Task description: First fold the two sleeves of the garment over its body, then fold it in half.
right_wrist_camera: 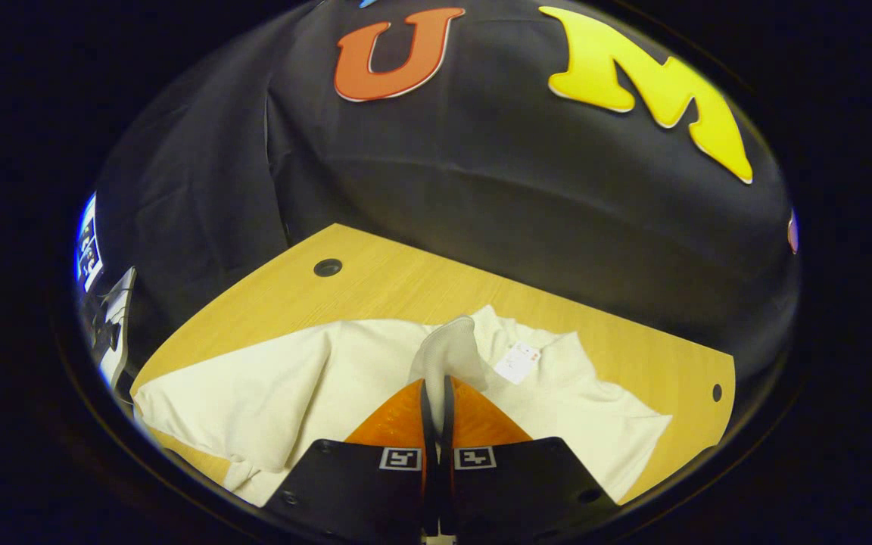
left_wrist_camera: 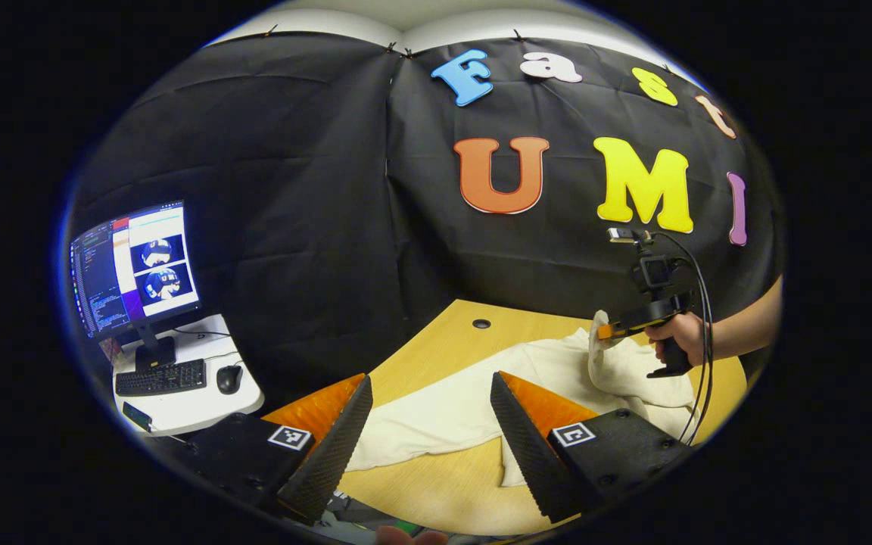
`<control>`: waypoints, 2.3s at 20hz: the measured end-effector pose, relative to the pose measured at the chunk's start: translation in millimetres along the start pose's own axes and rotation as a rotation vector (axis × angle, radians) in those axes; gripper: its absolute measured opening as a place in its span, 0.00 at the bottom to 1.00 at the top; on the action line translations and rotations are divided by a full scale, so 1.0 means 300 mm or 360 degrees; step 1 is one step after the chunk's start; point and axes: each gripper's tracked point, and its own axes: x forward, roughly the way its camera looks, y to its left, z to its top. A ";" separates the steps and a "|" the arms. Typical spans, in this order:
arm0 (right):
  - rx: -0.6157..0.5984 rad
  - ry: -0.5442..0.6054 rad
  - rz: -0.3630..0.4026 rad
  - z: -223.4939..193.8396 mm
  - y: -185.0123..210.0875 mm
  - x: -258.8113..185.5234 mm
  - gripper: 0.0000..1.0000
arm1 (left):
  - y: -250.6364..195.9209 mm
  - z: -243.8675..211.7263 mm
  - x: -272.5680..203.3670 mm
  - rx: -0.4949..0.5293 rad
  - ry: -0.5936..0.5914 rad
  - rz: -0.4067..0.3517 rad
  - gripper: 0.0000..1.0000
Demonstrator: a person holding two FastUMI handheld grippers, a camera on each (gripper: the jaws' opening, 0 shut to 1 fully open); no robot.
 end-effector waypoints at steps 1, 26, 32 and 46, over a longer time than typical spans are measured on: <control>-0.0026 0.0003 0.0015 -0.005 0.038 0.030 0.03 | 0.018 -0.006 0.006 0.0004 0.0005 0.0016 0.99; -0.0067 -0.0316 0.0355 0.014 0.177 -0.474 0.76 | 0.321 -0.344 0.115 0.0129 0.0153 -0.0036 0.99; -0.0040 -0.0288 0.0335 -0.099 0.090 -0.612 0.76 | 0.423 -0.550 0.221 0.0135 0.0289 -0.0107 1.00; 0.0039 -0.0176 0.0135 -0.239 -0.085 -0.685 0.76 | 0.460 -0.723 0.358 0.0121 0.0389 -0.0230 1.00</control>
